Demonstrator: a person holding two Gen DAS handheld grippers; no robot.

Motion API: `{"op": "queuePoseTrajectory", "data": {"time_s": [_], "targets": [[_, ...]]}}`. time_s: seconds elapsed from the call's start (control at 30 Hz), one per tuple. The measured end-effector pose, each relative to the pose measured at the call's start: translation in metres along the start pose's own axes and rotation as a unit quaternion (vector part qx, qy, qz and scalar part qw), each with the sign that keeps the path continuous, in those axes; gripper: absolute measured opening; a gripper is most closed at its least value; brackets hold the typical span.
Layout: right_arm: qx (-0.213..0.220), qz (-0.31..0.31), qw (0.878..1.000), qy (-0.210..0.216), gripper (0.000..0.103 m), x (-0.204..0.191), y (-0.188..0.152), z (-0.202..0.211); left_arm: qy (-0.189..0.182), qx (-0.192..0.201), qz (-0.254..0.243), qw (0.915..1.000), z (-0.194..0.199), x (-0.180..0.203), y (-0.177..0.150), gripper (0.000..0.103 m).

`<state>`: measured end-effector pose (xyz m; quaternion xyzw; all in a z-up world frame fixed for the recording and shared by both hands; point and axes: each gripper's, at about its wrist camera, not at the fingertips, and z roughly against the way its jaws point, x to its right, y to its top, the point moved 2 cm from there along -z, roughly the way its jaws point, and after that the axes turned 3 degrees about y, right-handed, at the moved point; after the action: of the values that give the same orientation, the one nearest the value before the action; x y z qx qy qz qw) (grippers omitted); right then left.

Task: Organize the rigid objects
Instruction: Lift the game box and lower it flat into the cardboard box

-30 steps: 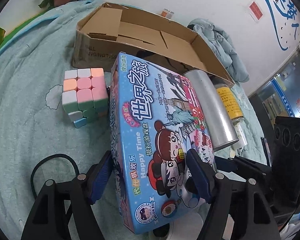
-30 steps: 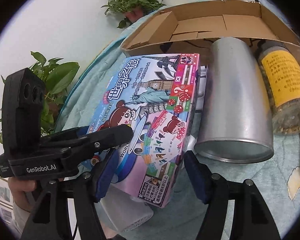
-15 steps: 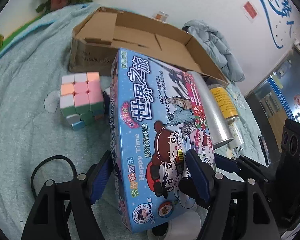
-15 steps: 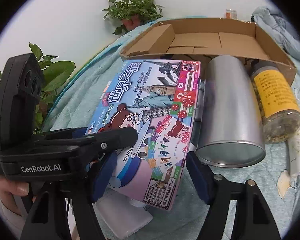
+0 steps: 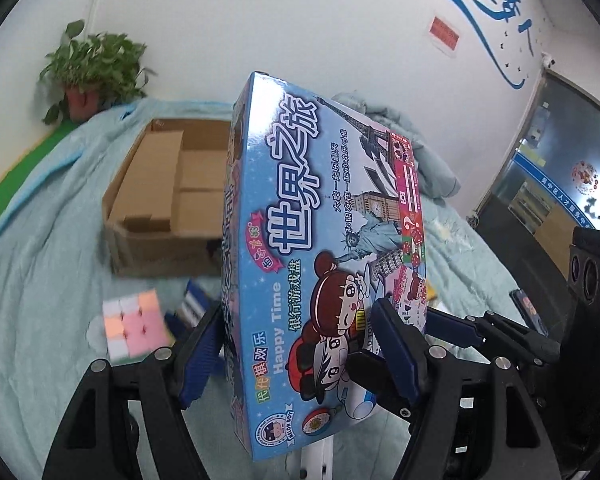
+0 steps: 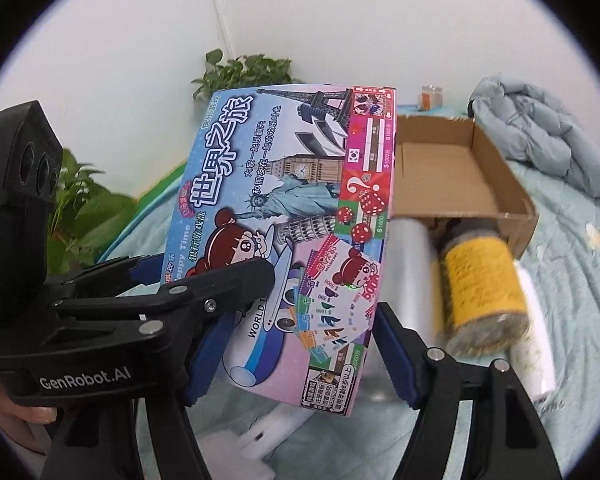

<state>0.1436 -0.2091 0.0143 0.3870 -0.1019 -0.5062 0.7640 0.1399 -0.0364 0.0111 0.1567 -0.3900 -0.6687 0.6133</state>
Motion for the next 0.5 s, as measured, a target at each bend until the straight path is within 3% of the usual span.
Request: {"op": "queuePoseTrajectory", "data": {"time_s": [0.27, 0.5], "targets": [[0.031, 0.013, 0.999, -0.015, 0.07, 0.02, 0.06, -0.012, -0.008, 0.031, -0.012, 0.9994, -0.019, 0.002, 0.084, 0.071], [0.007, 0.034, 0.999, -0.01, 0.07, 0.035, 0.118, -0.047, 0.007, 0.026, -0.008, 0.9996, -0.052, -0.017, 0.155, 0.071]]}}
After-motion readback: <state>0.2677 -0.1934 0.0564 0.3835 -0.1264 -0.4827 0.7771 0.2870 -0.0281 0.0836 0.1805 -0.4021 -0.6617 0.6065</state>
